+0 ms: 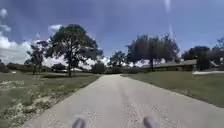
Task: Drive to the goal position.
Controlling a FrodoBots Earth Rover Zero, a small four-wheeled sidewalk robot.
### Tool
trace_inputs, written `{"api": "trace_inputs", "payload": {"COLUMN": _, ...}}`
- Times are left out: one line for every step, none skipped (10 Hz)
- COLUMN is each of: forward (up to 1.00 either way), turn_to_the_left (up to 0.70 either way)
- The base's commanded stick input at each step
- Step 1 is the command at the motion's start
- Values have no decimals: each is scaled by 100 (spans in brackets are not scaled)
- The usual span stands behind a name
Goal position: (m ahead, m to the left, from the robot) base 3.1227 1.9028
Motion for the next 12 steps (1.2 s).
{"api": "trace_inputs", "payload": {"forward": 70, "turn_to_the_left": 35}}
{"api": "trace_inputs", "payload": {"forward": 70, "turn_to_the_left": 0}}
{"api": "trace_inputs", "payload": {"forward": 70, "turn_to_the_left": 0}}
{"api": "trace_inputs", "payload": {"forward": 70, "turn_to_the_left": 0}}
{"api": "trace_inputs", "payload": {"forward": 70, "turn_to_the_left": 0}}
{"api": "trace_inputs", "payload": {"forward": 70, "turn_to_the_left": 0}}
{"api": "trace_inputs", "payload": {"forward": 70, "turn_to_the_left": 0}}
{"api": "trace_inputs", "payload": {"forward": 70, "turn_to_the_left": 0}}
{"api": "trace_inputs", "payload": {"forward": 70, "turn_to_the_left": 0}}
{"api": "trace_inputs", "payload": {"forward": 70, "turn_to_the_left": 0}}
{"api": "trace_inputs", "payload": {"forward": 70, "turn_to_the_left": 0}}
{"api": "trace_inputs", "payload": {"forward": 70, "turn_to_the_left": 0}}
